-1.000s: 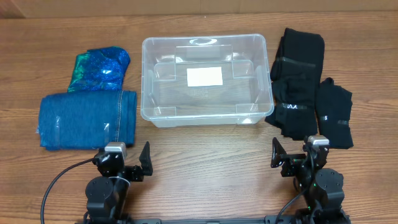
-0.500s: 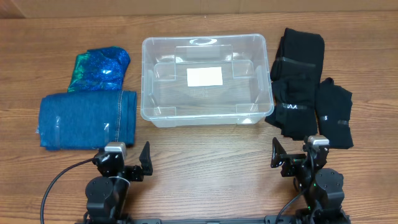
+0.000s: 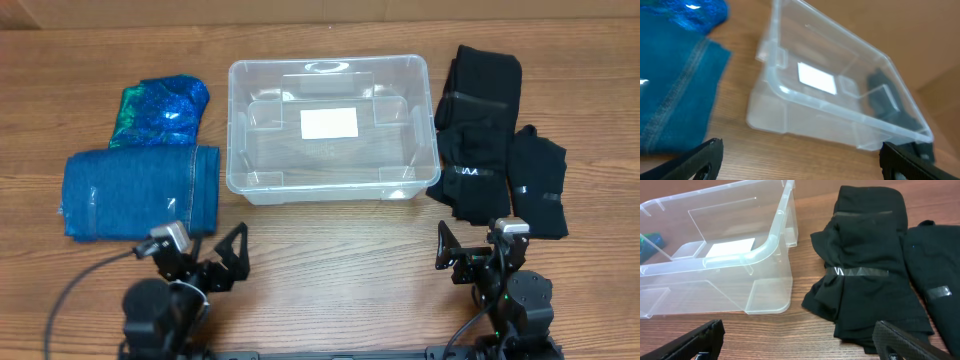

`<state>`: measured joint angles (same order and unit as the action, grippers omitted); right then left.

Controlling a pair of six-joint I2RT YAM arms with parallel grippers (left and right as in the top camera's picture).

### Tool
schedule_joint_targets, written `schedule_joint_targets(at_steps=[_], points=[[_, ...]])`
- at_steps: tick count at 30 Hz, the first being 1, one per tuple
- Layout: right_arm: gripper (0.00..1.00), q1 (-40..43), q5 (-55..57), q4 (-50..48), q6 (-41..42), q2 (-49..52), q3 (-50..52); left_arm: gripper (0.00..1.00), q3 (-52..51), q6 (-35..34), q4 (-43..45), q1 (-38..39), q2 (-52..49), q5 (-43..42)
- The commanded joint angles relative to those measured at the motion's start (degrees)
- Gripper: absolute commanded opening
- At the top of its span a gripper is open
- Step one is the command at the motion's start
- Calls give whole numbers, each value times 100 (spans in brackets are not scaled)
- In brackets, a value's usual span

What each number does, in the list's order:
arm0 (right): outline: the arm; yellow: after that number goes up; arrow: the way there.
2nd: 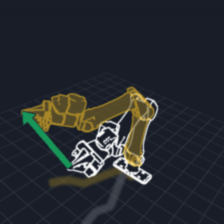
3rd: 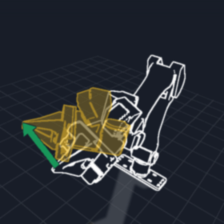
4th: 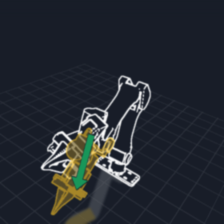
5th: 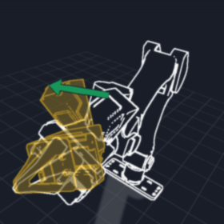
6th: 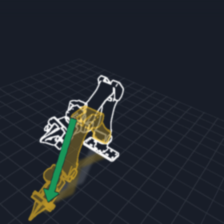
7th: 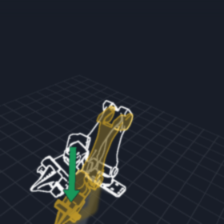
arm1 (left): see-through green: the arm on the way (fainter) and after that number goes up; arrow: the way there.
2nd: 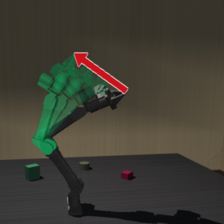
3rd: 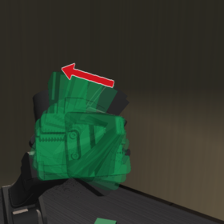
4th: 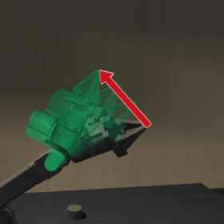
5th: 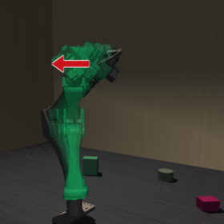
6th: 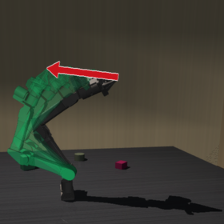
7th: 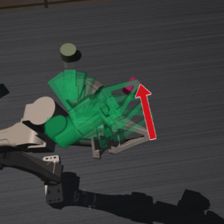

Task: Pack container
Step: 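Reach the left gripper to the blue denim and grasp its edge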

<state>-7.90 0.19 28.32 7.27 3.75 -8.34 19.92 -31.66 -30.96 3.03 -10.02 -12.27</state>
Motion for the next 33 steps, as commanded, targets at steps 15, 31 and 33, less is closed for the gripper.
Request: schedule_joint_targets(at_steps=[15,31,33], points=[[100,26,-33,4,20,-63,37,100,5705,2435,-2837,-2581,-5364,328],[100,26,-33,4,20,-63,37,100,6096,3853,-1716,-5681,-9541,-2100],[100,26,-33,4,22,-63,37,100,6214,4127,-1617,-5707,-9840,-2299]])
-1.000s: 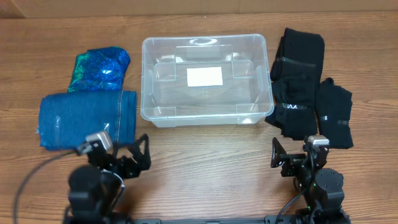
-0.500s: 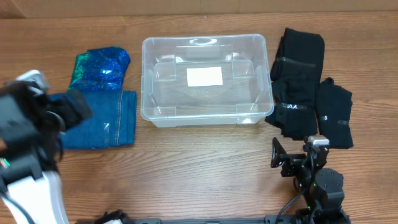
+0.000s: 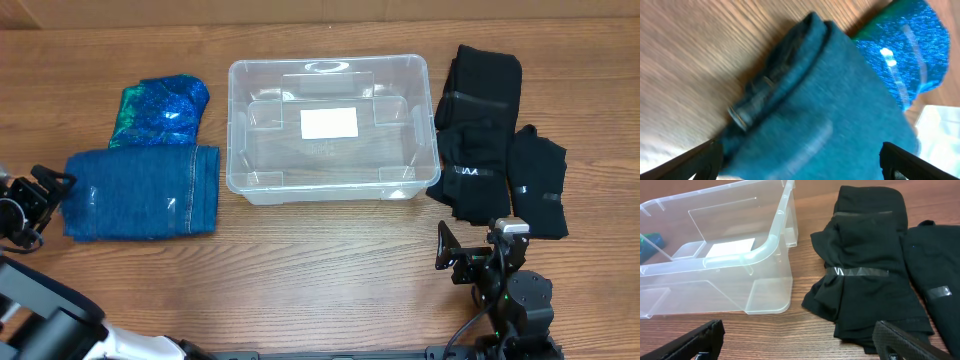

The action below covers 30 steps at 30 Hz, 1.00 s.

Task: Pack container
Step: 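Reach the left gripper to the blue denim and grasp its edge, then lift the denim with the left gripper and lay it in the bin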

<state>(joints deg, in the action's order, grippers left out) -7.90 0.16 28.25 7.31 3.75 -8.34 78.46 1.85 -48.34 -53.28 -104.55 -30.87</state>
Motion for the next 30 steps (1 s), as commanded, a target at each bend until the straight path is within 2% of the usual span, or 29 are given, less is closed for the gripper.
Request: schedule_joint_targets(at_steps=[1,10,12,13,14,15,16,17,19,23,26,28,30], points=[[100,26,-31,11,15,-63,37,100,398,881,162,-74,-511,-472],[100,26,-31,11,15,-63,37,100,411,1016,557,431,-1810,-457],[100,26,-31,11,15,-63,37,92,411,1014,542,586,-2035,-476],[100,26,-31,11,17,-63,37,82,411,968,540,649,-2087,-525],[100,26,-31,11,15,-63,37,59,413,951,542,719,-2103,-699],[100,26,-31,11,17,-63,37,45,439,946,511,754,-2092,-831],[100,26,-31,11,15,-63,37,27,549,922,343,769,-2087,-1005],[100,26,-31,11,17,-63,37,17,699,817,118,765,-2074,-1069],[100,26,-31,11,17,-63,37,4,1104,544,-411,750,-1974,-1078],[100,26,-31,11,15,-63,37,4,2371,212,-1770,741,-1419,-1410],[100,26,-31,11,15,-63,37,4,3292,-136,-2474,776,-496,-2385],[100,26,-31,11,15,-63,37,4,3624,-752,-2509,881,234,-3032],[100,26,-31,11,15,-63,37,4,3720,-1519,-2308,1117,826,-3091]])
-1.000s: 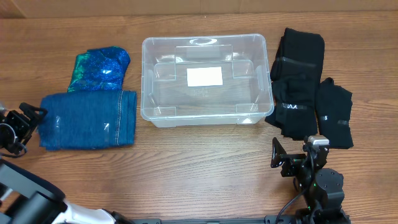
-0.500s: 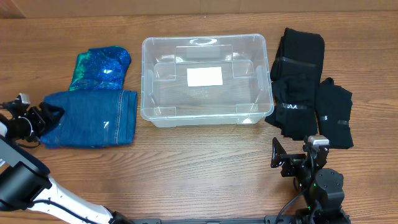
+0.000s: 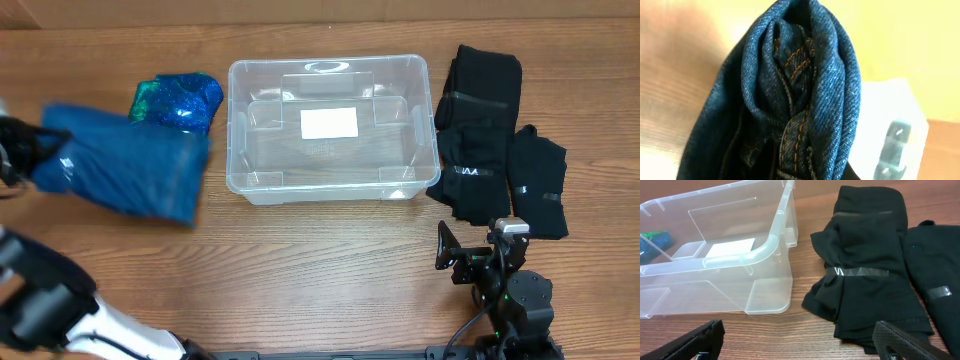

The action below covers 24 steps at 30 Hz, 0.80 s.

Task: Pack container
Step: 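Lift the denim with the left gripper and lay it in the bin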

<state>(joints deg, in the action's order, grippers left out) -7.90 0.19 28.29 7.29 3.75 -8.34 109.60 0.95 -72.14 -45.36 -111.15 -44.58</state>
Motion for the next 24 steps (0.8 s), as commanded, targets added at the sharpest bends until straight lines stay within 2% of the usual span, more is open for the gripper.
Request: schedule_joint_targets(at_steps=[1,3,5,8,10,14,17,20,24], points=[[100,26,-33,7,17,-63,37,4,605,-1803,227,527,1799,-1681],[100,26,-33,7,20,-63,37,4,605,-2614,643,1099,2277,-1392],[100,26,-33,7,20,-63,37,4,605,-3705,1047,1840,2568,-579],[100,26,-33,7,20,-63,37,4,601,-5340,1248,3340,2640,1510],[100,26,-33,7,17,-63,37,4,595,-5914,1294,4273,2470,2653],[100,26,-33,7,17,-63,37,4,590,-6328,1582,5700,1729,3633],[100,26,-33,7,17,-63,37,4,590,-6728,1582,6321,1045,4256],[100,26,-33,7,20,-63,37,4,590,-6789,1670,6658,437,4743],[100,26,-33,7,17,-63,37,4,590,-6782,1569,6891,-219,4483]])
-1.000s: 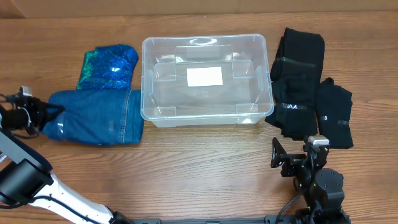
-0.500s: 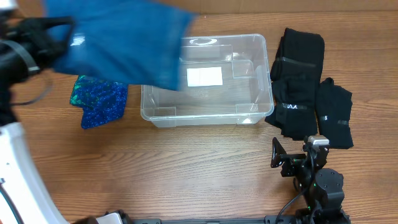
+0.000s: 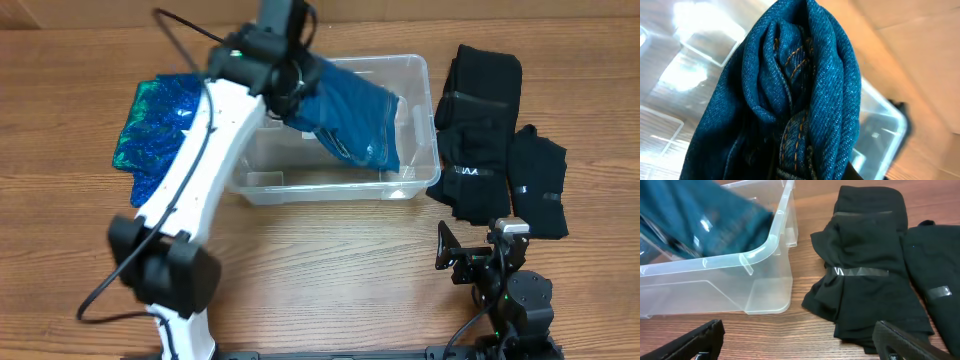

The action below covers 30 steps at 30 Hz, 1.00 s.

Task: Pack container
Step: 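Lift the denim with the left gripper and lay it in the bin, then grasp the sparkly blue fabric with the left gripper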

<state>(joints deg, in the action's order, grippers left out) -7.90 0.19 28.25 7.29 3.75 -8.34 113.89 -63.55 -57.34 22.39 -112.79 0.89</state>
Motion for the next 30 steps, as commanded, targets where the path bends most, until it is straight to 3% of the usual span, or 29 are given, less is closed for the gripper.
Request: schedule_joint_targets(at_steps=[1,3,6,8,13,18,20,24,30], points=[[100,26,-33,11,17,-63,37,16,162,-282,31,127,-144,-157],[100,26,-33,11,17,-63,37,82,166,197,17,79,-155,-299],[100,26,-33,11,20,-63,37,85,179,1408,-50,-286,109,-369],[100,26,-33,11,17,-63,37,100,179,2017,-295,-695,367,-310],[100,26,-33,11,20,-63,37,100,177,3624,-960,-2546,695,-365],[100,26,-33,11,17,-63,37,100,177,5589,-953,-4380,59,-1331],[100,26,-33,11,17,-63,37,100,177,6072,-957,-4721,-280,-1528],[100,26,-33,11,17,-63,37,100,177,6929,-778,-5274,-1440,-2691],[100,26,-33,11,17,-63,37,100,177,7632,-278,-5263,-2498,-3593]])
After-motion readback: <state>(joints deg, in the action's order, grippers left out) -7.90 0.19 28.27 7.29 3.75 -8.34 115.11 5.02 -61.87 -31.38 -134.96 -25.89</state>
